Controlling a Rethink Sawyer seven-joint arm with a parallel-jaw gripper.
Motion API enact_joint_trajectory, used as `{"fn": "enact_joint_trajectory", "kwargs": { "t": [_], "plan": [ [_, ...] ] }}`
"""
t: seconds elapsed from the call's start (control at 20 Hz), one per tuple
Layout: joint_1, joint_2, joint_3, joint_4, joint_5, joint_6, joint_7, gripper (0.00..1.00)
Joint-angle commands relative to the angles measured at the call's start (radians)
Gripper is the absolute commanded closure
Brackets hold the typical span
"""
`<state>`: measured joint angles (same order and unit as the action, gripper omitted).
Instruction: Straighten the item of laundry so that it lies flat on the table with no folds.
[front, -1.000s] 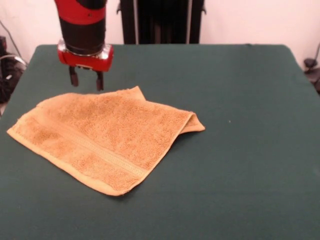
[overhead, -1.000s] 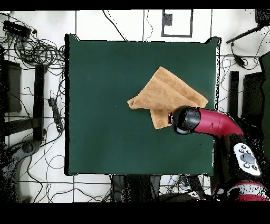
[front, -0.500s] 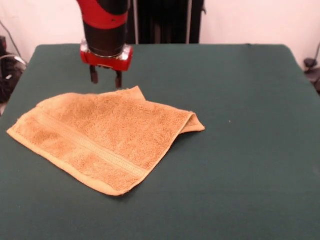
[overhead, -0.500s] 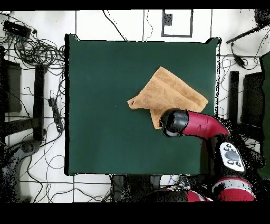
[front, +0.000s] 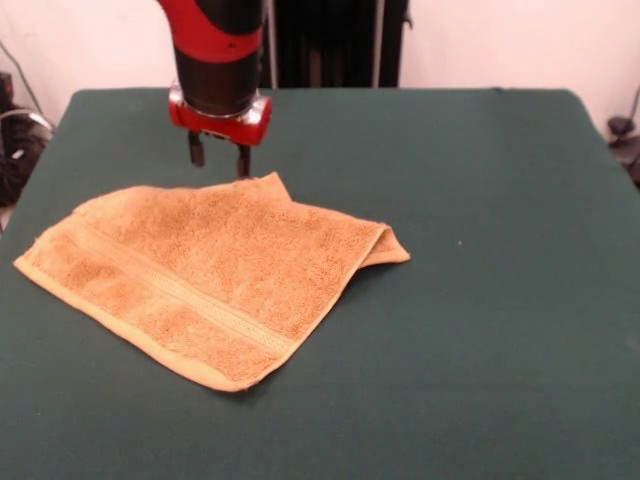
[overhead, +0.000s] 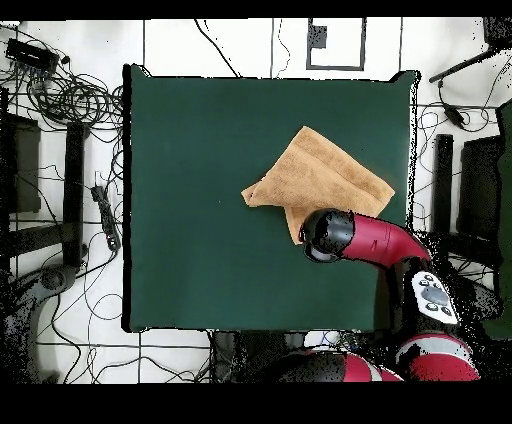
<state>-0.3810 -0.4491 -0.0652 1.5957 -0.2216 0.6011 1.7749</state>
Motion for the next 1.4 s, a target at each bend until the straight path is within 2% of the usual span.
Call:
{"fn": "enact_joint_trajectory", "kwargs": {
  "t": [0.05, 0.3, 0.6, 1.05, 1.4],
  "plan": [
    [0.030, 0.091, 0.046, 0.029, 0.059, -0.063, 0.205, 0.00],
    [0.020, 0.133, 0.054, 0.054, 0.084, -0.139, 0.244, 0.00],
    [0.062, 0.140, 0.032, 0.117, 0.131, -0.225, 0.322, 0.00],
    [0.080, 0.129, 0.020, 0.117, 0.180, -0.207, 0.287, 0.00],
    [0.164, -0.028, -0.025, 0.065, 0.201, 0.004, 0.233, 0.00]
  ]
}}
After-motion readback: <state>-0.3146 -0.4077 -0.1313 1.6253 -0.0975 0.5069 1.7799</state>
